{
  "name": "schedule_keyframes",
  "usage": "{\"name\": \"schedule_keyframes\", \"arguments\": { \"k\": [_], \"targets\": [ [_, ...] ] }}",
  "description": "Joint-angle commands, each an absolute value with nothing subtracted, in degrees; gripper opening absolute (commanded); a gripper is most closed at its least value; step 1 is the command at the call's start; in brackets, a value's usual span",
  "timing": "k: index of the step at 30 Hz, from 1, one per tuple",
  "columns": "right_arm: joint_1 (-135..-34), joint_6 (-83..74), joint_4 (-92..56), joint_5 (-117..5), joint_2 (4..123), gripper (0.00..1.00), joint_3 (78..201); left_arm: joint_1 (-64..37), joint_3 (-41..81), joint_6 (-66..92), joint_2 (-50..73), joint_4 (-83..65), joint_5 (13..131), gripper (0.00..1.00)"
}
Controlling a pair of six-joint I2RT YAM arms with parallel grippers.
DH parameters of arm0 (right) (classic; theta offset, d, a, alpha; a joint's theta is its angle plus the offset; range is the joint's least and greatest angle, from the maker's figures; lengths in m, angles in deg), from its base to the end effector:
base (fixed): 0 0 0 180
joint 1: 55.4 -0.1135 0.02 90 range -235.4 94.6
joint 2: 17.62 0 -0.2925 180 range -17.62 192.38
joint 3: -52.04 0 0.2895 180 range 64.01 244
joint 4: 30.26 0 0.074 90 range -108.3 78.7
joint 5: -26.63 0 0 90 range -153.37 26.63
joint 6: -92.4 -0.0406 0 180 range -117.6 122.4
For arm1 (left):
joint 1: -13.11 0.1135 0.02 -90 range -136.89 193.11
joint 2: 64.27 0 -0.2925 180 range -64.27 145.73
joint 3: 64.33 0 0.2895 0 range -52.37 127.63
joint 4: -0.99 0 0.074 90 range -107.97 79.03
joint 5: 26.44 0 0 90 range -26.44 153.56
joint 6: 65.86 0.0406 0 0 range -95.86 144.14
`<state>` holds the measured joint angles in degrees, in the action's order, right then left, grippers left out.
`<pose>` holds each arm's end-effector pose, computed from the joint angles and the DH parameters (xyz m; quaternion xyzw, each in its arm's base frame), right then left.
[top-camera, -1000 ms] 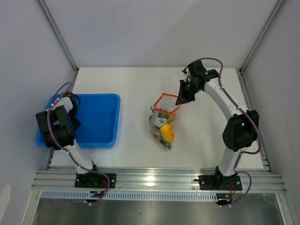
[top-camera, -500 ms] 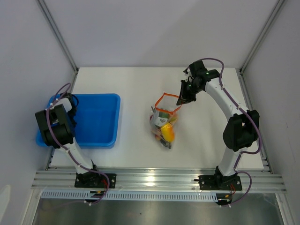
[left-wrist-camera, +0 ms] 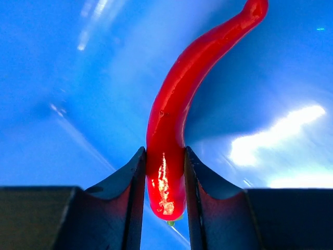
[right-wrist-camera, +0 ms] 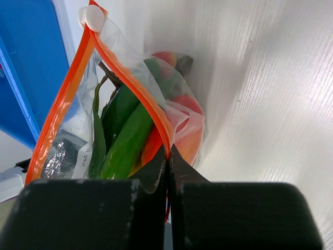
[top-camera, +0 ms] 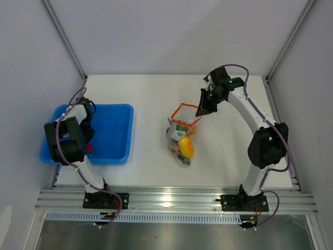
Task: Place the food in the zip-top bag and seal the zipper
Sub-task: Pick up the fake vegetable from the bin.
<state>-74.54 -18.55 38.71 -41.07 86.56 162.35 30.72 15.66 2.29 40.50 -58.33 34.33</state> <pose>0.4016 0.1557 0.3287 -0.0303 0.9543 0.2555 0.1520 0.3454 0.1304 0.1661 -0.3385 0.9052 0.2500 0.0591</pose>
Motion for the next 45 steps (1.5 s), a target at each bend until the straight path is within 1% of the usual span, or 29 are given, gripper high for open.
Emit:
{"name": "schedule_keyframes", "arguments": {
  "k": [1,10,16,21,24,26,29,31,32,35,38,39,41,45],
  "targets": [
    [-74.9,-19.0,37.0,-40.6,83.1,0.00,162.4,29.2,19.7,-4.9,35.0,-64.4,38.7,0.01],
    [-77.1,-19.7,35.1,-41.2,80.9,0.00,159.8,27.4,21.5,-8.7,23.1,-68.7,46.9,0.00],
    [-79.0,-19.2,32.9,-41.4,80.6,0.00,158.8,21.6,21.8,-10.0,14.1,-69.5,55.3,0.01],
    [-80.2,-19.0,32.1,-42.2,79.6,0.00,158.8,13.9,23.0,-11.4,8.4,-69.6,62.8,0.00],
    [-81.1,-19.0,32.1,-42.6,78.5,0.00,158.7,10.5,23.5,-11.7,3.7,-67.8,69.8,0.01],
    [-82.0,-19.1,32.1,-43.0,78.0,0.00,158.6,9.5,23.5,-11.8,2.4,-65.8,77.1,0.01],
    [-83.1,-19.4,32.1,-43.8,76.9,0.00,158.7,7.5,22.7,-12.2,-0.5,-59.5,86.7,0.01],
    [-83.4,-19.7,32.1,-43.9,76.2,0.00,158.8,6.0,21.9,-13.1,-2.6,-55.4,89.9,0.01],
    [-83.5,-19.7,32.1,-43.9,76.0,0.00,159.0,4.4,21.4,-13.8,-2.8,-51.3,92.7,0.01],
    [-83.9,-20.0,32.8,-44.3,75.2,0.00,160.2,1.2,21.3,-13.8,-2.9,-45.5,95.6,0.01],
    [-84.2,-20.1,33.1,-44.7,74.4,0.00,161.4,-1.1,22.2,-14.3,-0.7,-42.5,99.2,0.01],
    [-84.8,-20.0,33.1,-45.1,74.1,0.00,161.4,-1.6,23.1,-14.7,0.1,-42.4,102.1,0.01],
    [-85.5,-19.3,32.9,-46.5,73.1,0.00,161.3,-2.9,26.0,-16.0,2.4,-44.5,104.2,0.01],
    [-88.3,-17.7,32.1,-49.7,71.4,0.00,160.4,-5.3,30.4,-16.7,8.5,-52.7,108.9,0.01]
  ]
}}
